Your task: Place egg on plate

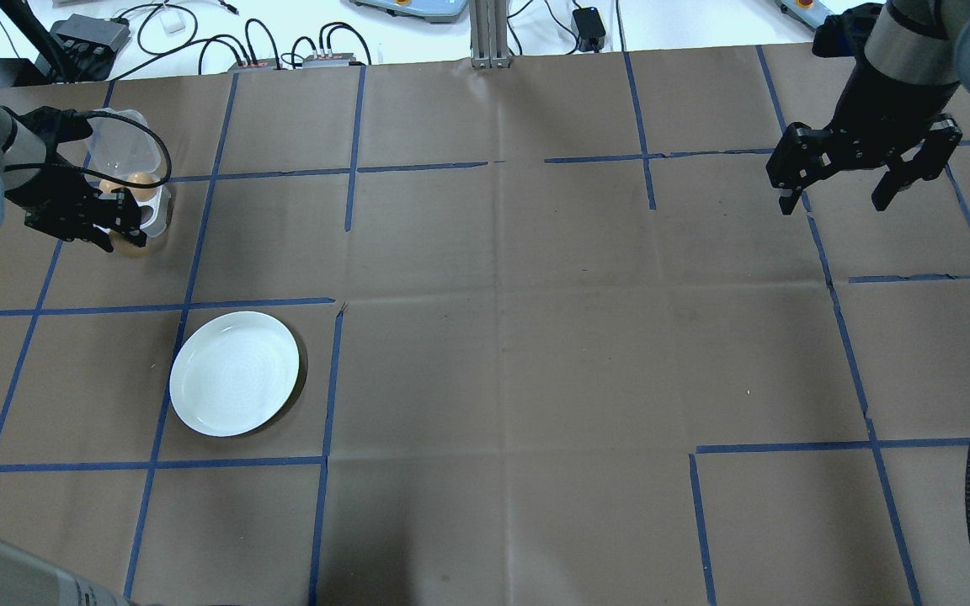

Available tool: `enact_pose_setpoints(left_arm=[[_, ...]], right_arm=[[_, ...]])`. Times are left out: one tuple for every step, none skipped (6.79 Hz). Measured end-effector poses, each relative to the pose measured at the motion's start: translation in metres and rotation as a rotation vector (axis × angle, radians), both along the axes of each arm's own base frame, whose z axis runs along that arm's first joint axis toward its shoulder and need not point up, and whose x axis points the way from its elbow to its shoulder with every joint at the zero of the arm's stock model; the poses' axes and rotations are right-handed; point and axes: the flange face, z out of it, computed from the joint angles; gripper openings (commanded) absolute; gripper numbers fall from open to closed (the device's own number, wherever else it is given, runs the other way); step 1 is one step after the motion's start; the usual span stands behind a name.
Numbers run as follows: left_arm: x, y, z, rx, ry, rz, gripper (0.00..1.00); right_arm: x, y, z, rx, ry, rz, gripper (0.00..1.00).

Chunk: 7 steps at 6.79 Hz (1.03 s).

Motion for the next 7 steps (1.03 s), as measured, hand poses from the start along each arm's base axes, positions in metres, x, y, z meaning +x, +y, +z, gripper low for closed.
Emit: enact_pose_setpoints(left_arm=[[-0.029,0.025,-0.007,0.026,0.027,0.039,0.11],[-0.057,0.048,-0.019,0.059,0.056,0.074,0.14],[-0.076,0.066,-0.034,0.09,0.09,0.099,0.28],[-0.088,0.078,-0.045,0.106,0.124,0.121,0.73],[-0.093,0.085,-0.05,0.109,0.137,0.133,0.99],[-0.095,0.089,-0.053,0.109,0.139,0.139,0.99],[-0.096,0.091,-0.053,0.106,0.137,0.139,0.99]], right_arm=[[0.0,0.0,0.0,0.0,0.0,0.0,1.0],[0.0,0.0,0.0,0.0,0.0,0.0,1.0],[0.0,0.0,0.0,0.0,0.0,0.0,1.0],[0.0,0.0,0.0,0.0,0.0,0.0,1.0],[0.0,0.0,0.0,0.0,0.0,0.0,1.0],[0.0,0.0,0.0,0.0,0.0,0.0,1.0],[0.0,0.0,0.0,0.0,0.0,0.0,1.0]])
